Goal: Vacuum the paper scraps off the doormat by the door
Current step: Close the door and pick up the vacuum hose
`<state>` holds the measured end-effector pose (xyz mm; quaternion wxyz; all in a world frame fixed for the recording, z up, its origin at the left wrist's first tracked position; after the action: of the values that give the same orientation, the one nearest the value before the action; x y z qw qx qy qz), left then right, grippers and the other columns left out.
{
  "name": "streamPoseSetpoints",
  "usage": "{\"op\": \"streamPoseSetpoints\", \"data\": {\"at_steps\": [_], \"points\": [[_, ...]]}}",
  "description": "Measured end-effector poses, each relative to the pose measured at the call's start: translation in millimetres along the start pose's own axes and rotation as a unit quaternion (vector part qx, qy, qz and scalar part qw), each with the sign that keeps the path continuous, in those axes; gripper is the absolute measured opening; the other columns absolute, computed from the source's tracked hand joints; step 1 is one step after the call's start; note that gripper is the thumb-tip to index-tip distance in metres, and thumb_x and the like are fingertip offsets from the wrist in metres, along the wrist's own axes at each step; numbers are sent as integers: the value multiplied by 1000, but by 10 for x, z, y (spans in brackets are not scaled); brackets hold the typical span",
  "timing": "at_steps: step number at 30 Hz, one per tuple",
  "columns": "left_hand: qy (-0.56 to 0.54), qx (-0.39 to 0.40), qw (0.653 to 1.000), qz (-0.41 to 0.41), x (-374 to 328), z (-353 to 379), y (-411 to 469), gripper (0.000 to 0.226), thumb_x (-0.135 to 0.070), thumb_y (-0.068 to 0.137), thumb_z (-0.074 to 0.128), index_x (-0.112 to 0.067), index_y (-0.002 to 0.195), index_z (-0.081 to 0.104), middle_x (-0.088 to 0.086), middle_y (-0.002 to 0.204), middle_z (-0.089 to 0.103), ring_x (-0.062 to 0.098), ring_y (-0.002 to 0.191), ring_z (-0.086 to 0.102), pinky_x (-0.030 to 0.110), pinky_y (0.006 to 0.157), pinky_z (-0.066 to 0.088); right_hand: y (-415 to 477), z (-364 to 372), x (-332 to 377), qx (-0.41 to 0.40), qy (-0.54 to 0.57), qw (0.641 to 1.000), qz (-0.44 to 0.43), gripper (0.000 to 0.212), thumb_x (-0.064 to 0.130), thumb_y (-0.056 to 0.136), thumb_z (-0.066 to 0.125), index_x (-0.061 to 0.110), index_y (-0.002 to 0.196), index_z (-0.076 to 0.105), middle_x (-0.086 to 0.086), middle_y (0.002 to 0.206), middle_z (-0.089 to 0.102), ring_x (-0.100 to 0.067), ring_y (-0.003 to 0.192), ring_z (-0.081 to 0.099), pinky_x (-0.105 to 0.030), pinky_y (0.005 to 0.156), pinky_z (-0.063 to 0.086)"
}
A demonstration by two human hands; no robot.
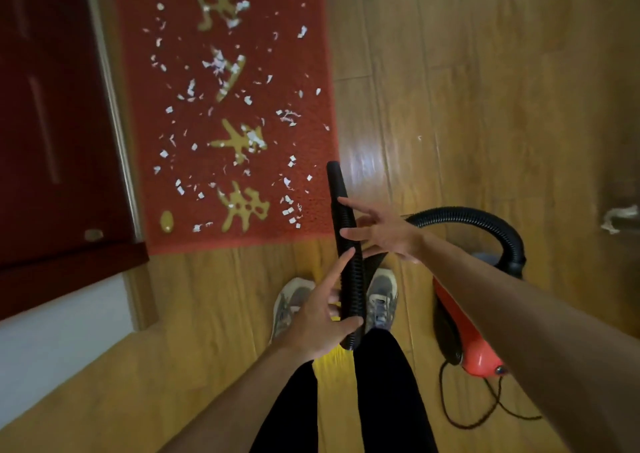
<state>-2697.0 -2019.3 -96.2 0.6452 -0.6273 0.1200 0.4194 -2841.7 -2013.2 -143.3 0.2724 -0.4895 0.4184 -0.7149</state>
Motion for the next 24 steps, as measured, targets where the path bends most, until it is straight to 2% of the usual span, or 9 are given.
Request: {"op": "streamPoseSetpoints", "data": {"at_steps": [3, 8, 12, 15, 18, 20, 22, 24], "points": [[-8, -21, 1000, -6, 107, 61, -66, 102, -3, 84, 74, -77, 133, 23, -7, 131, 61, 17, 107, 67, 42, 94, 55, 67, 90, -120, 18, -21, 1000, 8, 70, 16, 89, 71, 37, 147, 39, -6, 123, 62, -23, 101, 70, -43, 87, 58], [-51, -33, 998, -29, 366, 237, -89, 101, -12, 78, 77, -67, 143, 21, 5, 139, 58, 27, 105, 68, 52, 92, 55, 109, 183, -343, 47, -49, 997, 21, 69, 15, 90, 69, 34, 148, 38, -4, 119, 62, -21, 97, 70, -34, 80, 60], [-107, -42, 993, -39, 539, 411, -27, 99, -19, 73, 81, -66, 141, 27, 15, 131, 62, 34, 102, 69, 55, 91, 55, 98, 100, -536, 27, -52, 998, 27, 66, 16, 91, 69, 34, 147, 40, -5, 116, 62, -20, 97, 69, -30, 76, 60], [-135, -45, 988, -56, 650, 540, -1, 96, -14, 74, 81, -66, 139, 31, 16, 127, 64, 36, 102, 68, 55, 90, 56, 42, 34, -679, -1, -39, 999, 30, 64, 17, 90, 70, 34, 146, 42, -7, 113, 63, -21, 96, 69, -31, 76, 60], [-139, -37, 986, -86, 697, 678, -11, 98, -2, 83, 76, -58, 145, 27, 10, 124, 68, 30, 105, 69, 44, 89, 59, -62, -53, -910, -56, 19, 998, 19, 62, 19, 90, 71, 32, 145, 44, -10, 112, 64, -19, 92, 68, -30, 73, 61], [-134, -29, 986, -99, 675, 792, -11, 94, 2, 87, 71, -59, 144, 26, 4, 118, 71, 24, 105, 70, 35, 86, 59, -162, -116, -1141, -92, 87, 992, 20, 64, 29, 89, 72, 30, 146, 43, -11, 117, 65, -20, 95, 69, -34, 78, 61], [-124, -28, 986, -110, 645, 907, 23, 94, 2, 88, 70, -64, 139, 27, 1, 116, 73, 20, 105, 71, 40, 91, 58, -297, -186, -1395, -121, 151, 980, 35, 64, 39, 89, 70, 29, 146, 42, -4, 117, 64, -15, 97, 68, -32, 79, 58], [-111, -33, 986, -120, 638, 1003, 85, 94, 1, 87, 71, -67, 138, 29, 1, 119, 72, 20, 108, 70, 47, 95, 56, -448, -288, -1664, -157, 207, 965, 44, 54, 38, 92, 66, 29, 140, 43, -3, 110, 67, -11, 87, 69, -26, 71, 57]]}}
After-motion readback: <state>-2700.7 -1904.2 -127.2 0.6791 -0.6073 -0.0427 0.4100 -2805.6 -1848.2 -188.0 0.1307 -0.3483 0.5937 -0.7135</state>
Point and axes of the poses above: each hand's wrist, its own y-axis towards the middle knuckle, its own z-axis out of the palm, x = y × z, the point moved 9 cm from there along y, towards the middle knuckle
